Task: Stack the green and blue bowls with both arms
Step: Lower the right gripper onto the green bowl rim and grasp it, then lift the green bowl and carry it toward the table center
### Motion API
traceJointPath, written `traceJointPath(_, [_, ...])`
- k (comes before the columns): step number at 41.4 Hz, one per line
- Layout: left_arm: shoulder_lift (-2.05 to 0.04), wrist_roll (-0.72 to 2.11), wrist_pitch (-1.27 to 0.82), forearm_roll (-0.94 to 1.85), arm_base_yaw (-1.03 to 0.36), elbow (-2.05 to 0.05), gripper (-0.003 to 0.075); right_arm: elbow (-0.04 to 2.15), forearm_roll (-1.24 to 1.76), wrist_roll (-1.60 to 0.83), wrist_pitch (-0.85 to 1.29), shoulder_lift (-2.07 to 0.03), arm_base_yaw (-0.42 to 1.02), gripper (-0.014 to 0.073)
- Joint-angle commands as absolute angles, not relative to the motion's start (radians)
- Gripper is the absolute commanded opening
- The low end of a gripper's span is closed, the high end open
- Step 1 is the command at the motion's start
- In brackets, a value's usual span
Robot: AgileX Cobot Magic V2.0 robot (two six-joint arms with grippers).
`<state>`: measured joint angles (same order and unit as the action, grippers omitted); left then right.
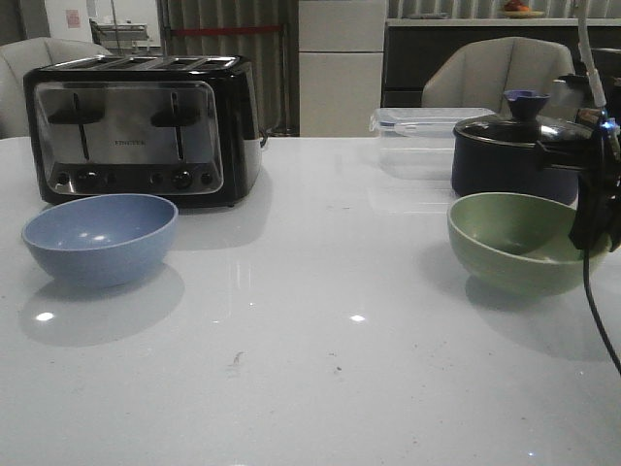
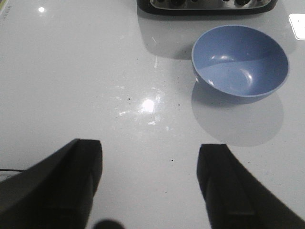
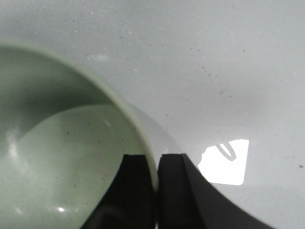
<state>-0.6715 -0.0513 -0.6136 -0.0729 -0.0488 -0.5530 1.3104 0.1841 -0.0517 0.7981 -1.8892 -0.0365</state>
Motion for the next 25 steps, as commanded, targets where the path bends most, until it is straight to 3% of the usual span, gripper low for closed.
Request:
traceJointPath(1, [-0.676,-0.057,-0.537,-0.070,-0.048,-0.589,0.0488,1.342,0.190,-0.070,0.787,-1.832,-0.045,0.0066])
traceJointPath(12, [-0.676,-0.057,-0.537,-0.066,-0.048,-0.589,0.0488,1.342,0.190,-0.105,0.802,-1.715,0.015,0.0055])
traceJointPath(25, [-0.676,-0.057,-0.537,-0.066,-0.048,-0.589,0.0488,1.340,0.191,-0.112,0.805,-1.662,0.329,0.0057])
